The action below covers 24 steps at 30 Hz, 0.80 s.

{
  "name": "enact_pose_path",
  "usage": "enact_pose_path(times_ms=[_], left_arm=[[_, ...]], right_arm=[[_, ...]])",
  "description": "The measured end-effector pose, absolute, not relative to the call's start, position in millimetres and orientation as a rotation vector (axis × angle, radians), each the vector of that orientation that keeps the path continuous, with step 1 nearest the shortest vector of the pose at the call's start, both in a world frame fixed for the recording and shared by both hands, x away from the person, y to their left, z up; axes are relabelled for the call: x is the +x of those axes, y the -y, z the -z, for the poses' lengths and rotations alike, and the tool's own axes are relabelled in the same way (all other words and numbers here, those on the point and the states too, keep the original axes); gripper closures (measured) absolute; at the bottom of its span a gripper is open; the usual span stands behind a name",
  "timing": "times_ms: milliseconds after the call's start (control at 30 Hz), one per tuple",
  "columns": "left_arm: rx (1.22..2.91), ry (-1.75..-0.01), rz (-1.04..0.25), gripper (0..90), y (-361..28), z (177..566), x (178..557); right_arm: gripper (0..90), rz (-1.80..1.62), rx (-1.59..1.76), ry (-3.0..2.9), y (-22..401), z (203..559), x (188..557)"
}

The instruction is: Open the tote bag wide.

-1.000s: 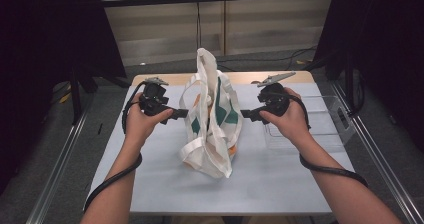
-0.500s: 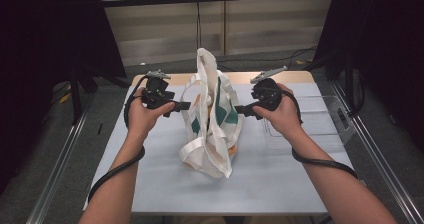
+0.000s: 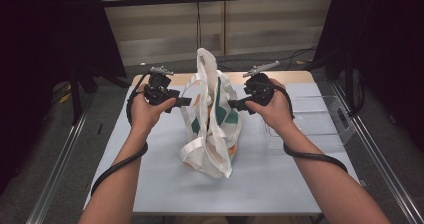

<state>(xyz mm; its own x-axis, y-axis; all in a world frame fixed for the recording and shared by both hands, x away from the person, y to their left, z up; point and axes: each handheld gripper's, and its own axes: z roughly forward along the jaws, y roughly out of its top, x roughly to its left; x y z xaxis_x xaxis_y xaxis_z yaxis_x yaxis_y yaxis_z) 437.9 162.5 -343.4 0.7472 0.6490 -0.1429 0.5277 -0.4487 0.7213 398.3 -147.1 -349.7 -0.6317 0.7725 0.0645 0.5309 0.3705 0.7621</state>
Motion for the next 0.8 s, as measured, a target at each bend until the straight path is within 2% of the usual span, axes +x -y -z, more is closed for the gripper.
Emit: enact_pose_path(times_ms=[300,500,667,700,800], left_arm=[[2.155,-0.877,-0.198,44.4,-164,345,442],[2.166,-0.867,-0.178,48.7,-164,347,445],[2.176,-0.859,-0.172,53.0,-160,347,447],[2.198,-0.84,-0.185,58.6,-161,345,448],[2.216,-0.848,-0.182,67.4,-158,343,448]], right_arm=[[21.6,-1.126,1.148,-2.317,147,349,408],[27.7,-1.152,1.139,-2.322,144,351,414],[39.7,-1.197,1.129,-2.331,142,350,416],[49.3,-1.198,1.122,-2.348,141,349,417],[58.7,-1.194,1.124,-2.354,141,349,418]])
